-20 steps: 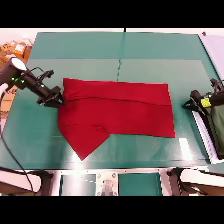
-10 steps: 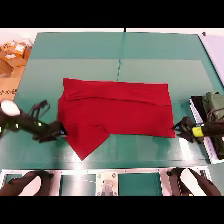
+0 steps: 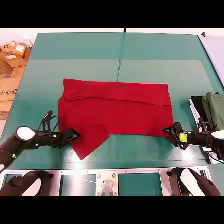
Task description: Fold the shirts.
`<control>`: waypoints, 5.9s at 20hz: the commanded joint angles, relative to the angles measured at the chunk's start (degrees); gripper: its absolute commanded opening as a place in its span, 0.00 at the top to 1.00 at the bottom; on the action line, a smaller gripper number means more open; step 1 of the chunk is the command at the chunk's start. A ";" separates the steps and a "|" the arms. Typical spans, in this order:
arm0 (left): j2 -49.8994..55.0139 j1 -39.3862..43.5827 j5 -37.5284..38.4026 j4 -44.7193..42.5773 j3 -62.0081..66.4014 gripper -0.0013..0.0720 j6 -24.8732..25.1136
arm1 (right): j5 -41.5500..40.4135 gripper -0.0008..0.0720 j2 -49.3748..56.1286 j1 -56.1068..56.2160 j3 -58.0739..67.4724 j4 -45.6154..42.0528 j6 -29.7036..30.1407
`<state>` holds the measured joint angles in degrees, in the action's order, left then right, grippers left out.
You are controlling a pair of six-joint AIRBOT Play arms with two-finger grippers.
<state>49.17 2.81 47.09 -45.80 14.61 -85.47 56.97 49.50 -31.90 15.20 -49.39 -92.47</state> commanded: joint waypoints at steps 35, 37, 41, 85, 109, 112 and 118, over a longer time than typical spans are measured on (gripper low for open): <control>37.03 1.66 5.66 -14.60 58.73 0.95 6.40 | -8.22 0.64 39.39 14.19 47.34 9.14 4.28; 40.94 1.66 -1.49 -14.95 61.13 0.94 6.47 | -10.27 0.58 46.51 13.88 53.90 10.91 7.48; 41.00 1.66 -5.09 -17.20 64.17 0.05 6.01 | 2.32 0.58 53.35 9.01 67.14 9.53 14.25; 63.43 35.50 -7.58 17.55 73.90 0.95 10.10 | 36.68 0.97 22.75 14.64 72.19 13.81 16.37; 49.05 -0.11 47.04 -36.50 103.60 0.95 -0.55 | -31.52 0.84 56.04 73.22 71.32 19.12 13.40; 49.05 -1.36 46.99 -36.46 103.36 0.95 1.99 | -31.78 0.33 61.40 75.80 73.42 22.40 13.38; 49.05 -1.57 45.64 -36.33 103.36 0.95 1.97 | -9.90 0.62 57.20 60.63 73.48 22.14 13.46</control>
<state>98.26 1.50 93.49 -82.13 117.97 -83.96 37.01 107.55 34.85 88.47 -27.75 -79.00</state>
